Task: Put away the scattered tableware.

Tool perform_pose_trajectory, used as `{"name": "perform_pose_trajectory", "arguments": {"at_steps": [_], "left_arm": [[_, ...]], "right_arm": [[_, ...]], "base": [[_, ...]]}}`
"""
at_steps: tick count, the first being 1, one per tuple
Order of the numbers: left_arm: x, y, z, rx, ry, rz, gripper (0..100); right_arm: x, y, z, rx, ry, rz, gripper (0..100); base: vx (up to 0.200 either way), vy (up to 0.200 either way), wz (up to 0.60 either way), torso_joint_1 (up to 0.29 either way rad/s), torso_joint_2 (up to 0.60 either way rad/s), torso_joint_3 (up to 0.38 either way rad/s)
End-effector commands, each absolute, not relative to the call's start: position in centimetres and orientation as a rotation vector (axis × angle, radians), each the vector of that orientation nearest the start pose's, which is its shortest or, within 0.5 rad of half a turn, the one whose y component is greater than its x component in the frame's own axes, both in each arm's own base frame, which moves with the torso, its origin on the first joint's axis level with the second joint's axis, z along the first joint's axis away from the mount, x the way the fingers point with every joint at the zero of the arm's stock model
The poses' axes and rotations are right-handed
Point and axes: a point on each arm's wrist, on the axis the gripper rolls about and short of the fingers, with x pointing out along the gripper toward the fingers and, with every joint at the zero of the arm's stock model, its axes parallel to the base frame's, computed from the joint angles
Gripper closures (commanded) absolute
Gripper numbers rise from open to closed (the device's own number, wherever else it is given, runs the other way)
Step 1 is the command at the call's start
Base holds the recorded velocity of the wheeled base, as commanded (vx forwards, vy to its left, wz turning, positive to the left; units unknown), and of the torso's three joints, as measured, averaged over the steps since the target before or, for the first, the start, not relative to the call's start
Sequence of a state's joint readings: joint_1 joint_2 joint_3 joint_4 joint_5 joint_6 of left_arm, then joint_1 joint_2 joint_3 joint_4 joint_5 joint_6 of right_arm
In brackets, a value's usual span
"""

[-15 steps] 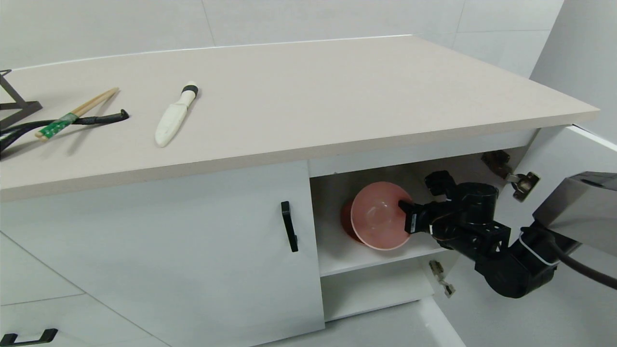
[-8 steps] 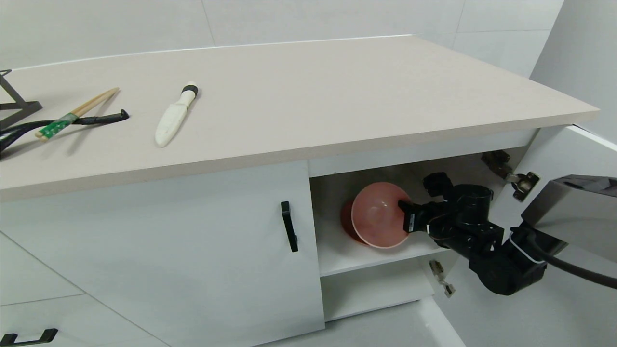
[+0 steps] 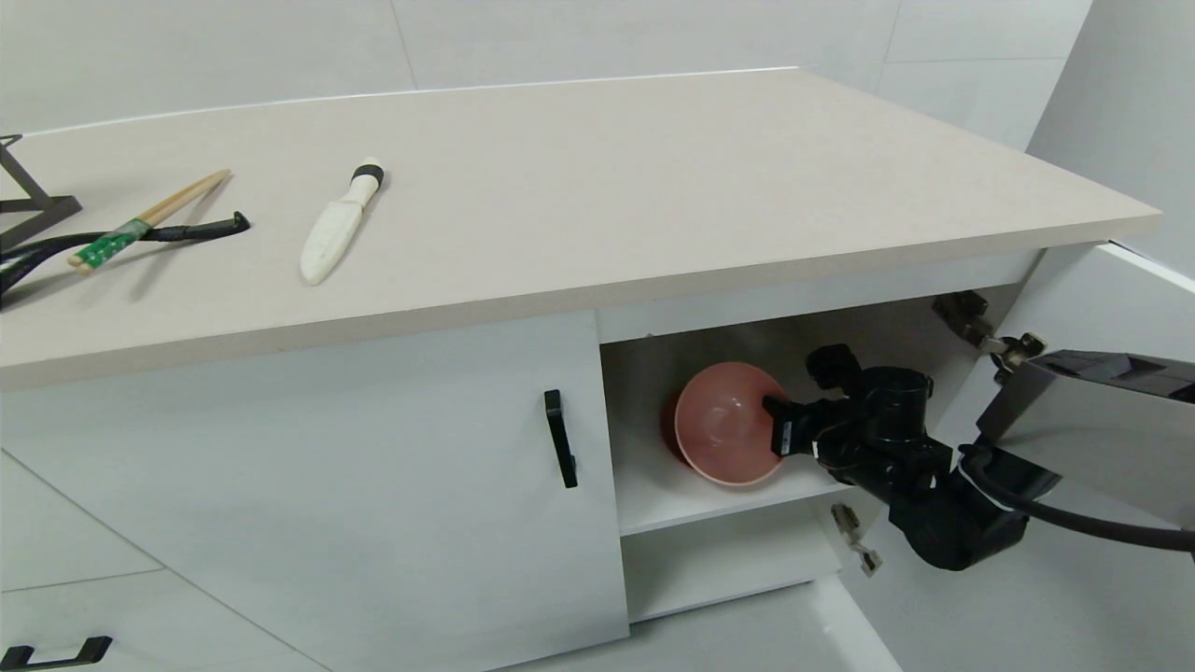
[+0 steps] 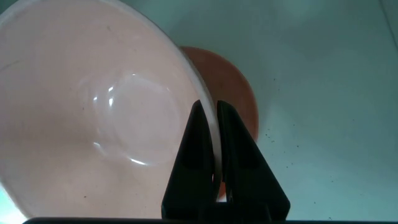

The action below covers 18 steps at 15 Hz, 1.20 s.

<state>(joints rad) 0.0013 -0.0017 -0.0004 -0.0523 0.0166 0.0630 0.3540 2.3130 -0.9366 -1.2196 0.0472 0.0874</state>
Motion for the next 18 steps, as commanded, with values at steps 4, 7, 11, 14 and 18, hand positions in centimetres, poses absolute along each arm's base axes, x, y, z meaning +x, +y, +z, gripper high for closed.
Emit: {"name": "perform_pose_trajectory", "arguments": {"at_steps": [4, 7, 11, 14, 18], "left_arm": [[-2.3, 0.0, 8.1, 0.062, -0.052, 0.02, 0], [-2.3, 0.0, 8.1, 0.062, -0.052, 0.02, 0], [-2.3, 0.0, 8.1, 0.062, -0.052, 0.02, 0], [-2.3, 0.0, 8.1, 0.062, -0.052, 0.022, 0], [-2.3, 0.0, 8.1, 0.059, -0.051, 0.025, 0]], "right_arm": [[38.8, 14.4, 5.0, 0.063, 0.162, 0.381, 100], [38.8, 14.4, 5.0, 0.063, 0.16, 0.382, 0], [38.7, 14.5, 6.6, 0.073, 0.09, 0.391, 0], [36.2, 13.9, 9.9, 0.08, 0.046, 0.4, 0], [29.3, 11.3, 12.9, 0.023, 0.054, 0.415, 0]], "base": [[0.0, 0.0, 0.0, 0.0, 0.0, 0.0], [0.0, 0.0, 0.0, 0.0, 0.0, 0.0], [0.0, 0.0, 0.0, 0.0, 0.0, 0.0], [0.0, 0.0, 0.0, 0.0, 0.0, 0.0], [0.0, 0.0, 0.0, 0.0, 0.0, 0.0]]}}
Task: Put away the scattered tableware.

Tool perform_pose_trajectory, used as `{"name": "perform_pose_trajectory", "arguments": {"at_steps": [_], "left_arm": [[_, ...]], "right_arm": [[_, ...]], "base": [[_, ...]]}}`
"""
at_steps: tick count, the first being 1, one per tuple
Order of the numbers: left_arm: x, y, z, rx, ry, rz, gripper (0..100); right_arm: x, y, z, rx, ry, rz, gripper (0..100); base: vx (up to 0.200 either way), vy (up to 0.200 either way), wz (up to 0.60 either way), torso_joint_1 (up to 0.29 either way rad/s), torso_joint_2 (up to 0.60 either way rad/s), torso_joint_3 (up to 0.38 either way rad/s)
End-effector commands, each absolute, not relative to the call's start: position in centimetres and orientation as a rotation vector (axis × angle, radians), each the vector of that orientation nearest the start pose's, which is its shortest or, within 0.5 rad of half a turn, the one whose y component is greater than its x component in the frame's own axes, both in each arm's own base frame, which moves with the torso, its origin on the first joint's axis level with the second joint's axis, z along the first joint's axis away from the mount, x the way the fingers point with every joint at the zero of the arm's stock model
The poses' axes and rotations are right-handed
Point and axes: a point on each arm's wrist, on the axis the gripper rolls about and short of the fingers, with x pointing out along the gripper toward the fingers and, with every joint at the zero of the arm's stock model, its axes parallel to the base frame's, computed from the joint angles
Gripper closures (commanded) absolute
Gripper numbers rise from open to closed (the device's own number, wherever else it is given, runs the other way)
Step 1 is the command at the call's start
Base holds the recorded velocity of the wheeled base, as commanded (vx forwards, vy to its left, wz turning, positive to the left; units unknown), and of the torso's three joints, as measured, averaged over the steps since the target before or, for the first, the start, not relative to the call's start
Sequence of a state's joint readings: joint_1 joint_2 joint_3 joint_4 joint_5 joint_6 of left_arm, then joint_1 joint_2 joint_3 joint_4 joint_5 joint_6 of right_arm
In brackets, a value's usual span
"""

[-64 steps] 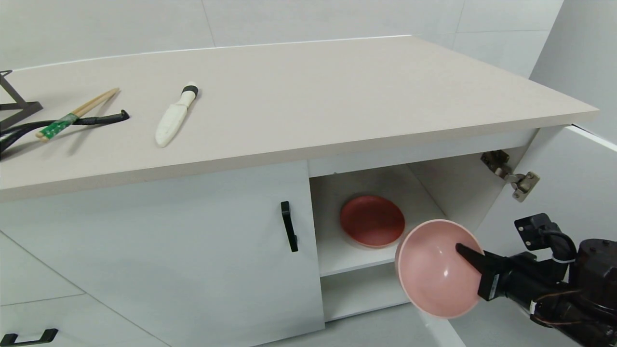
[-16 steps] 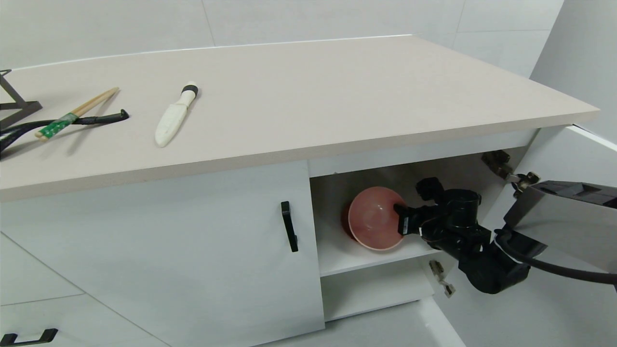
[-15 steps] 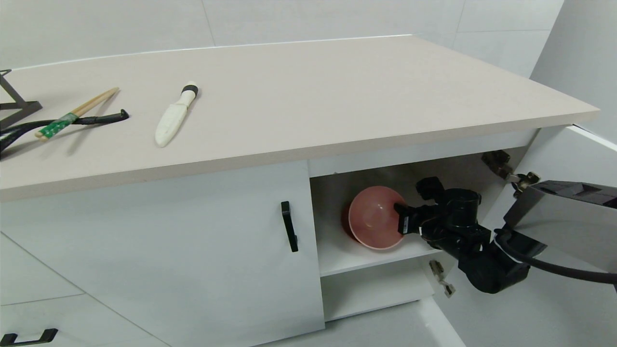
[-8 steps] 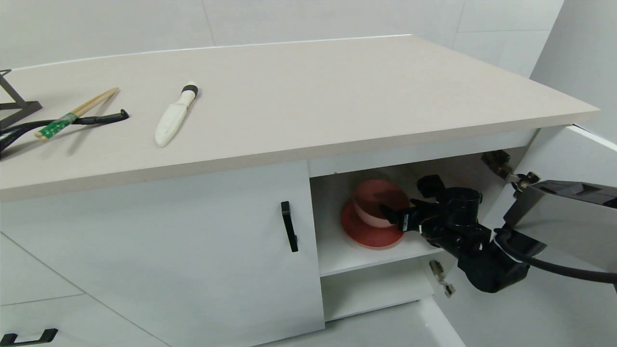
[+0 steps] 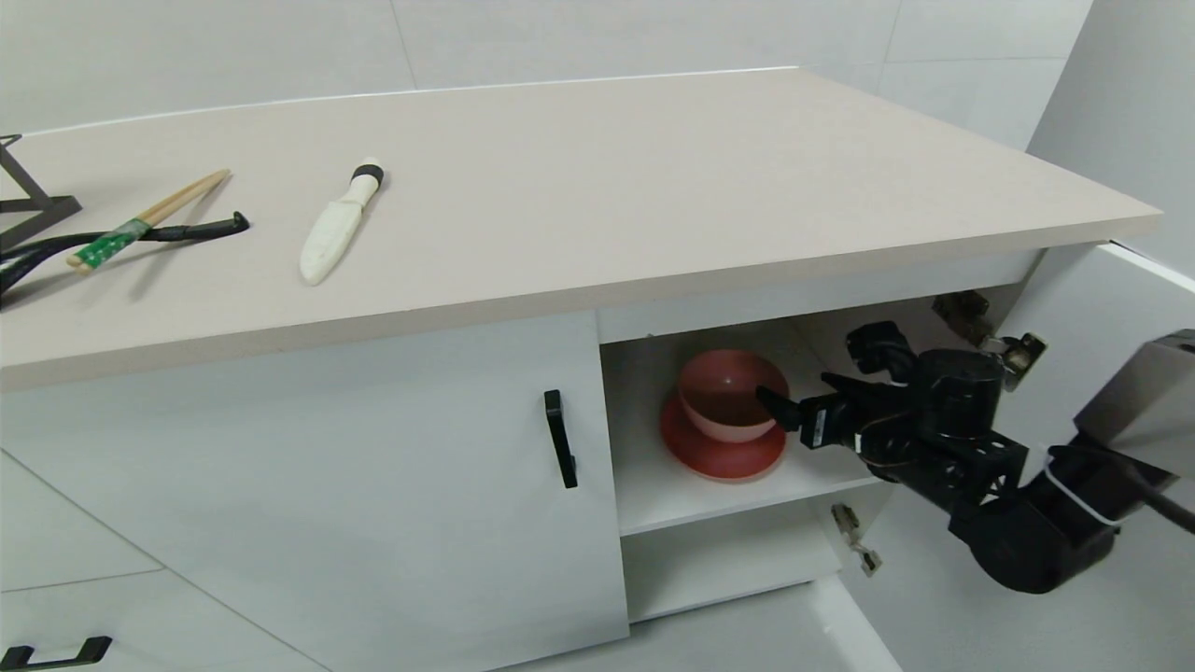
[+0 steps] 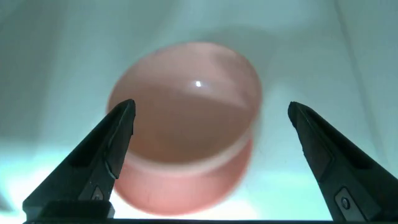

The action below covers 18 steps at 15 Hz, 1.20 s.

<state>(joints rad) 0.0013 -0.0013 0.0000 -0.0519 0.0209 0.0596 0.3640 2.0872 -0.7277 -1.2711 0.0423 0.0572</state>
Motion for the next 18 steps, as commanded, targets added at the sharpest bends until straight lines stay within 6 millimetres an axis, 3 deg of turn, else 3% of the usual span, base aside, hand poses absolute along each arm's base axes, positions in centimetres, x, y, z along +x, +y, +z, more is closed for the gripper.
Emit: {"name": "perform_pose_trajectory", "arguments": {"at_steps": [1, 5, 10, 13, 15, 18], "left_arm": [[-2.3, 0.0, 8.1, 0.059, -0.051, 0.025, 0], [-2.3, 0.1, 8.1, 0.062, -0.051, 0.031, 0], [-2.3, 0.1, 8.1, 0.063, -0.05, 0.068, 0], [-2.3, 0.1, 8.1, 0.035, -0.051, 0.067, 0], [-2.3, 0.2, 8.1, 0.009, -0.052, 0.078, 0], [-2.3, 0.2, 8.1, -0.002, -0.052, 0.075, 0]], "right_arm": [[27.5, 10.6, 13.6, 0.013, 0.048, 0.42, 0], [19.0, 7.5, 14.8, -0.027, 0.027, 0.47, 0], [14.0, 5.0, 14.1, -0.025, 0.021, 0.436, 0], [11.3, 3.1, 14.9, -0.026, -0.044, 0.351, 0], [7.9, 1.7, 15.1, -0.061, -0.074, 0.283, 0], [2.0, 0.5, 12.7, -0.066, -0.023, 0.233, 0]], "base": [[0.0, 0.0, 0.0, 0.0, 0.0, 0.0], [0.0, 0.0, 0.0, 0.0, 0.0, 0.0], [0.0, 0.0, 0.0, 0.0, 0.0, 0.0], [0.0, 0.0, 0.0, 0.0, 0.0, 0.0], [0.0, 0.0, 0.0, 0.0, 0.0, 0.0], [0.0, 0.0, 0.0, 0.0, 0.0, 0.0]]}}
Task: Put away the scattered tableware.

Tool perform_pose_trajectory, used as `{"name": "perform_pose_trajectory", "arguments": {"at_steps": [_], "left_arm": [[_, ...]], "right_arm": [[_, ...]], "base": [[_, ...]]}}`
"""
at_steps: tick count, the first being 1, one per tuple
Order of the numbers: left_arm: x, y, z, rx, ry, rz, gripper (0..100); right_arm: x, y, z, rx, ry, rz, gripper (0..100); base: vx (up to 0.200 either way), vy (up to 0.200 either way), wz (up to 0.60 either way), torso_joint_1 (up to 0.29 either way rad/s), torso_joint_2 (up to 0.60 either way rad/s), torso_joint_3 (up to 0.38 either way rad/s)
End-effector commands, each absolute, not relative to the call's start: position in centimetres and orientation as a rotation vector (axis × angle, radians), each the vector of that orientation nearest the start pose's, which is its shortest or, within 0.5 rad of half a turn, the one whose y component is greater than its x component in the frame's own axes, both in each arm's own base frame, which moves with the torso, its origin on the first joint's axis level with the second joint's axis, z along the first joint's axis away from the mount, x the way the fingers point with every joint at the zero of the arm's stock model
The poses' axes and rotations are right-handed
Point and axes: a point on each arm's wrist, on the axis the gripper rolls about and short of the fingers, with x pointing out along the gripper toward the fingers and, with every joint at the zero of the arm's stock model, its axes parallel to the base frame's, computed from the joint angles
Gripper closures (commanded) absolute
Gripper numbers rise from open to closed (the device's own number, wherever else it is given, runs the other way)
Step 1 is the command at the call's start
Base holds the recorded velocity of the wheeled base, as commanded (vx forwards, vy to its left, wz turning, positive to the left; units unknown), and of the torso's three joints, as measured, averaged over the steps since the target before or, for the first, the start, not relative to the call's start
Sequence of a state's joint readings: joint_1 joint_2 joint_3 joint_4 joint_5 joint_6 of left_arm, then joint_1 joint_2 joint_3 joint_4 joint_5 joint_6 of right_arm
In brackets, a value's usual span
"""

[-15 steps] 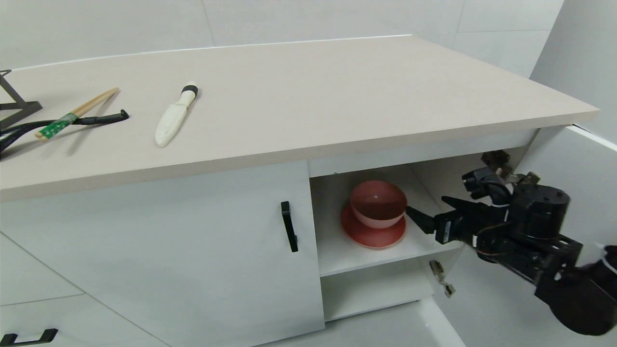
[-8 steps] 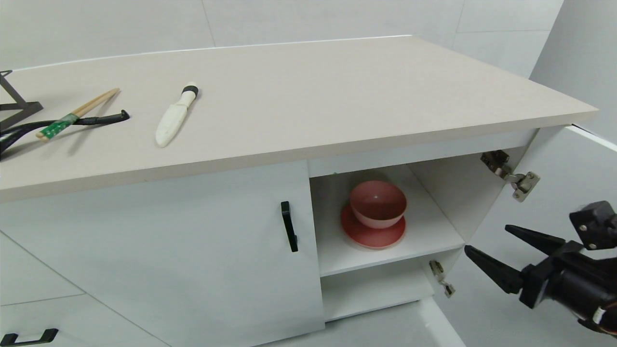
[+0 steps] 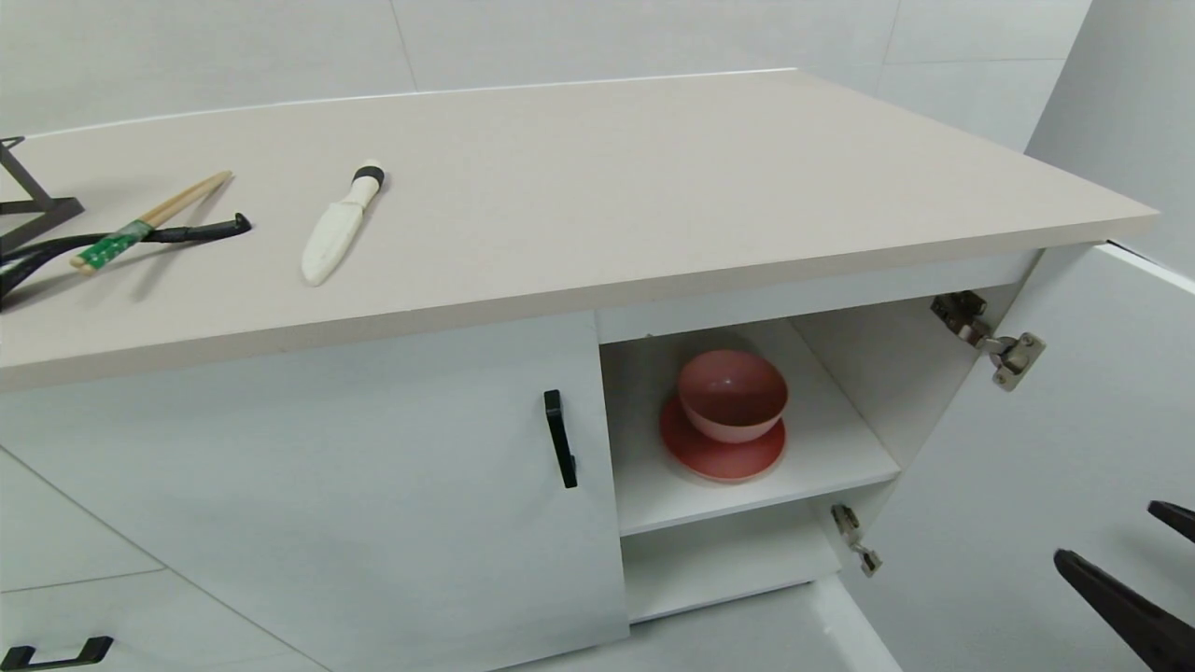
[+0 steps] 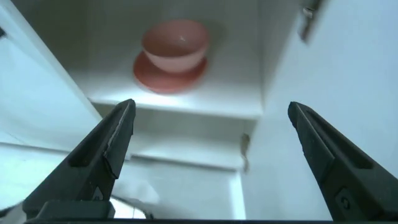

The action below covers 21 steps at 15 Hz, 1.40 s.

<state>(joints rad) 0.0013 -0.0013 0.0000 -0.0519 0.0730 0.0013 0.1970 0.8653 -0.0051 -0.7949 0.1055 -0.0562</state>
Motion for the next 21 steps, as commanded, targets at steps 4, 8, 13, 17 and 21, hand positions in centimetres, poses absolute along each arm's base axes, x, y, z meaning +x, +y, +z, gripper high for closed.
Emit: {"name": "perform_pose_trajectory", "arguments": {"at_steps": [4, 8, 13, 17, 21], "left_arm": [[-2.3, 0.1, 8.1, 0.005, -0.05, 0.068, 0], [-2.3, 0.2, 8.1, 0.004, -0.052, 0.074, 0], [-2.3, 0.2, 7.7, 0.013, -0.012, 0.077, 0], [-2.3, 0.2, 7.6, 0.0, -0.003, 0.071, 0], [-2.3, 0.1, 7.6, 0.003, -0.001, 0.069, 0]], "right_arm": [[-2.3, 0.0, 10.0, -0.063, 0.076, 0.228, 0], [-1.5, -0.1, 8.4, -0.066, 0.03, 0.084, 0], [-2.3, 0.0, 7.6, -0.054, 0.0, -0.003, 0], [-2.3, 0.0, 7.6, -0.048, 0.0, -0.002, 0], [-2.3, 0.0, 7.6, -0.048, 0.0, -0.002, 0]], "base": [[0.0, 0.0, 0.0, 0.0, 0.0, 0.0], [0.0, 0.0, 0.0, 0.0, 0.0, 0.0], [0.0, 0.0, 0.0, 0.0, 0.0, 0.0], [-0.15, 0.0, 0.0, 0.001, 0.0, -0.001], [-0.15, 0.0, 0.0, 0.009, 0.0, 0.002]]}}
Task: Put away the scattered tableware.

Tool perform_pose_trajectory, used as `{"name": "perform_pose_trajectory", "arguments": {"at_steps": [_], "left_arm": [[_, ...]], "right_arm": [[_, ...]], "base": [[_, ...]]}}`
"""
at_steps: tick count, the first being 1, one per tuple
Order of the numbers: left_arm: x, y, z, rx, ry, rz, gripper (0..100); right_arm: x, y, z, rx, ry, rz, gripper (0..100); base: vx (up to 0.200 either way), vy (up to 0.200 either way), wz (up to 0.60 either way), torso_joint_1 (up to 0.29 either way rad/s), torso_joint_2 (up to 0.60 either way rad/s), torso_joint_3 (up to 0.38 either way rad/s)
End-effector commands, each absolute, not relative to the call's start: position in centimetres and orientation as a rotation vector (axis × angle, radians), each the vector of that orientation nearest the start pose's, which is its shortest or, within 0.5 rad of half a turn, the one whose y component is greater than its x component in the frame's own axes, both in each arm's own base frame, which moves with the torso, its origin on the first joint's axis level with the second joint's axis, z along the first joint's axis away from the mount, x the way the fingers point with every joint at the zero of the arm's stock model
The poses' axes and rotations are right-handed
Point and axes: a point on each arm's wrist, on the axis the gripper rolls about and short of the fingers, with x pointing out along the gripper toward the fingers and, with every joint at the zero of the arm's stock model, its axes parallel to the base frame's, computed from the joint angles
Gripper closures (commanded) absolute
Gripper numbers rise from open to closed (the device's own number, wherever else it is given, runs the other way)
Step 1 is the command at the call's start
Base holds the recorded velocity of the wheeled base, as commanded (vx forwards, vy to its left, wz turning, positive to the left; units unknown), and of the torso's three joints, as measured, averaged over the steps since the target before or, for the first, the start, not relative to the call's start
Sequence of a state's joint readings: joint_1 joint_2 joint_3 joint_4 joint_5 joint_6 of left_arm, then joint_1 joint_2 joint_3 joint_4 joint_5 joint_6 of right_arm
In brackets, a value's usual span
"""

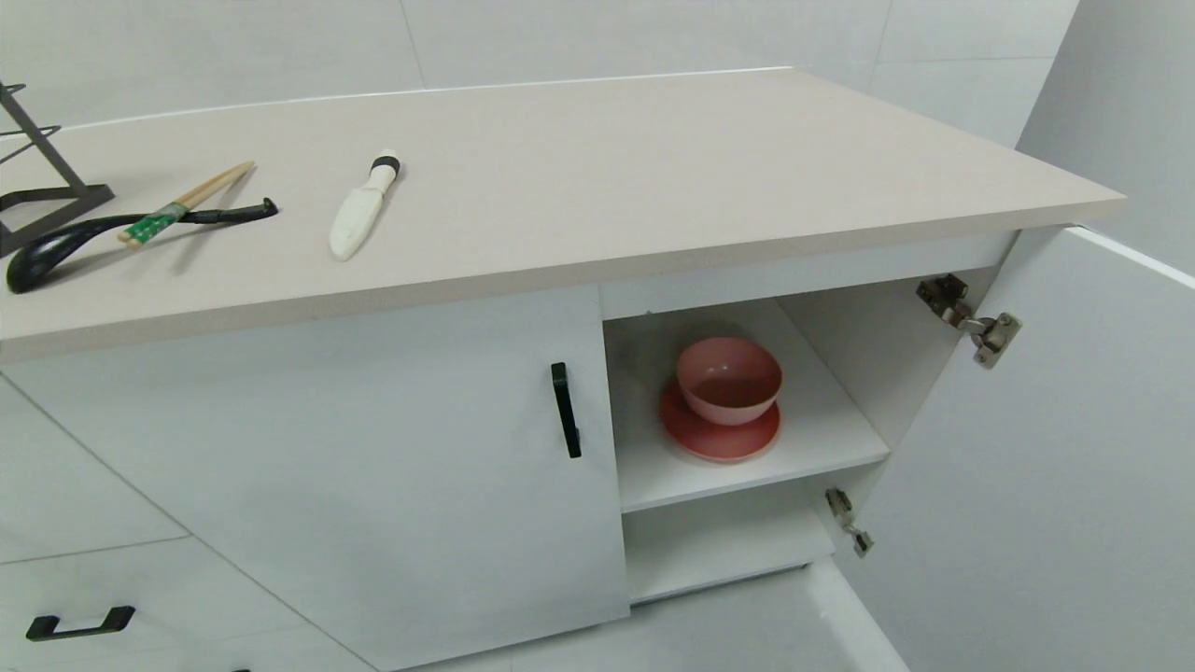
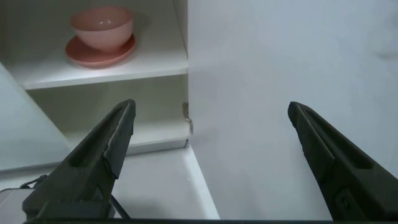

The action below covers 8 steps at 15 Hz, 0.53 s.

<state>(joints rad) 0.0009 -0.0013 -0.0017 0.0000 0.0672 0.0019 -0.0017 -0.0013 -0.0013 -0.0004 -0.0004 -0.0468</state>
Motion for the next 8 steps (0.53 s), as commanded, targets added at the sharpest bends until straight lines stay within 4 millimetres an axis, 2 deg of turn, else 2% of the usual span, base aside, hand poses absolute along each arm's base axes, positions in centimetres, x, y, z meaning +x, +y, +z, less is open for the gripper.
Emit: {"name": "perform_pose_trajectory", "arguments": {"at_steps": [1, 7, 8], "left_arm": [[-2.3, 0.15, 7.59, 0.001, -0.001, 0.069, 0], [-2.3, 0.15, 7.61, 0.001, -0.003, 0.069, 0], [-2.3, 0.15, 7.59, 0.001, -0.001, 0.069, 0]], "right_arm": [[-2.28, 0.0, 7.58, -0.048, 0.002, -0.001, 0], [-2.29, 0.0, 7.57, -0.04, 0.0, -0.002, 0], [-2.29, 0.0, 7.57, -0.04, 0.0, -0.002, 0]], "base": [[0.0, 0.0, 0.0, 0.0, 0.0, 0.0], [0.0, 0.0, 0.0, 0.0, 0.0, 0.0], [0.0, -0.2, 0.0, 0.002, 0.0, 0.002]]}}
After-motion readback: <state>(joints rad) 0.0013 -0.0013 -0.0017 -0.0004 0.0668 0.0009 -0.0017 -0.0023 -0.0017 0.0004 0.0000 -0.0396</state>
